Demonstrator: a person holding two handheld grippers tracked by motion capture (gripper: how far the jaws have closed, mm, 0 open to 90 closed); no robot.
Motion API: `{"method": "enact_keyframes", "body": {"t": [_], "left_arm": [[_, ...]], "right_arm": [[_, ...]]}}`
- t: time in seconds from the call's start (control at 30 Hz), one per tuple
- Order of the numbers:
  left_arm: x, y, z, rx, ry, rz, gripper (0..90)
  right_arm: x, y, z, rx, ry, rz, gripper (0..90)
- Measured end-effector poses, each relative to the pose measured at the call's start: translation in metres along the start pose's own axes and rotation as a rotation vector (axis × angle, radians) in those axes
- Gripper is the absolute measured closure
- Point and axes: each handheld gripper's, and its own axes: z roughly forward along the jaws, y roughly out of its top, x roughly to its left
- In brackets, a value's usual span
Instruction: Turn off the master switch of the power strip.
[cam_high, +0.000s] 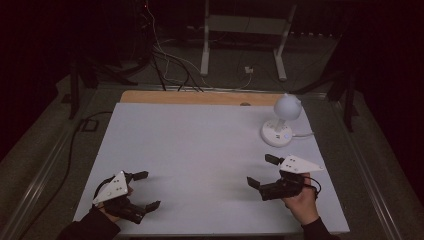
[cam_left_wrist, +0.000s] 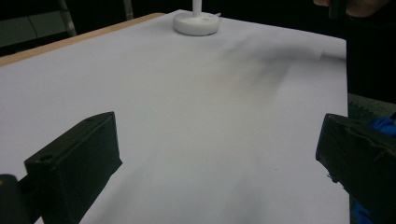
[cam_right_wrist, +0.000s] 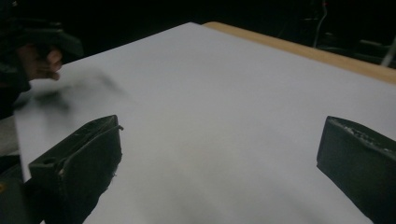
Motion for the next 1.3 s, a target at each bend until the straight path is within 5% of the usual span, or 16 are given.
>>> {"method": "enact_keyframes", "body": {"t": [0.53,1.3], "left_arm": [[0.0,0.0,0.001,0.005,0.002,-0.002,0.3],[0.0,0.0,0.0,0.002,0.007,-0.002,0.3]], "right_arm": [[-0.028,0.012,-0.006,-0.024,-0.098,0.03,0.0],[-0.069,0.012,0.001,0.004,-0.175,0.075,0.0]]}}
